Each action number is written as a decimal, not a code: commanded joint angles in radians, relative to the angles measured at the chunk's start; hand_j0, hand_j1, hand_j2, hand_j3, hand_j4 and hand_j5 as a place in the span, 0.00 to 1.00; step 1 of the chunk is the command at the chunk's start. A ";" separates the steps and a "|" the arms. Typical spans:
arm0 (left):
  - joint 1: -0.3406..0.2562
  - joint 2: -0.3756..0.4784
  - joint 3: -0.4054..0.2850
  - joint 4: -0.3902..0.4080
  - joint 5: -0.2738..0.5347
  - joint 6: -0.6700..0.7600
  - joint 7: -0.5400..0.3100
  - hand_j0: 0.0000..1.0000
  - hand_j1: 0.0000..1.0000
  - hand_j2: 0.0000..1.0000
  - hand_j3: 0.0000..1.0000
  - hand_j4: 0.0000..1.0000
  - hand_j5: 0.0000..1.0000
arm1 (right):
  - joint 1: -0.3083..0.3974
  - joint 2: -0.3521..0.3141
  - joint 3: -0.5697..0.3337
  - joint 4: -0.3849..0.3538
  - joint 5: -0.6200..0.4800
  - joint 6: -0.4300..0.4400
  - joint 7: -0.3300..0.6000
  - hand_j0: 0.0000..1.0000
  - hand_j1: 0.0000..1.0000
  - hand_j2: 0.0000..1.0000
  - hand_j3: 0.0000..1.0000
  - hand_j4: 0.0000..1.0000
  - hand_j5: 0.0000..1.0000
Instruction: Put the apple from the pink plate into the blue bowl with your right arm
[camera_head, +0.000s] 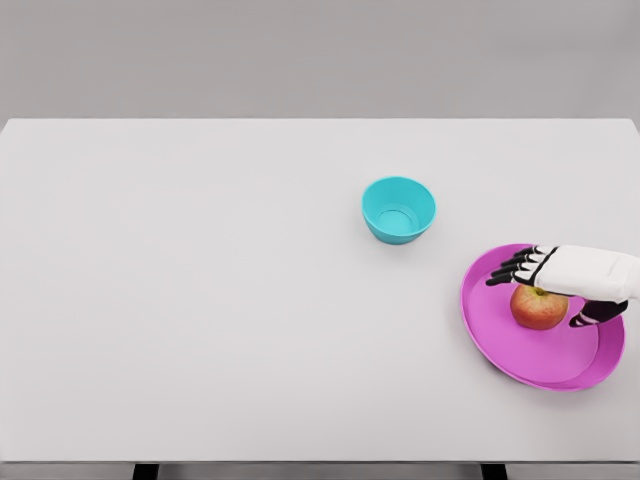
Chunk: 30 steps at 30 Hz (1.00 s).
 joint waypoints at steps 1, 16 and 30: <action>0.000 0.000 0.000 0.000 0.000 0.000 0.000 1.00 1.00 1.00 1.00 1.00 1.00 | 0.000 -0.001 0.005 0.004 -0.005 0.002 0.000 1.00 1.00 1.00 1.00 1.00 1.00; 0.000 0.000 0.000 0.000 0.000 0.000 0.000 1.00 1.00 1.00 1.00 1.00 1.00 | 0.002 -0.001 0.026 0.012 -0.005 0.002 0.000 0.56 0.56 0.56 0.56 0.56 0.56; 0.000 0.000 0.000 0.000 0.000 0.000 0.000 1.00 1.00 1.00 1.00 1.00 1.00 | -0.043 -0.003 0.017 0.010 -0.010 0.002 0.000 0.46 0.46 0.46 0.46 0.46 0.46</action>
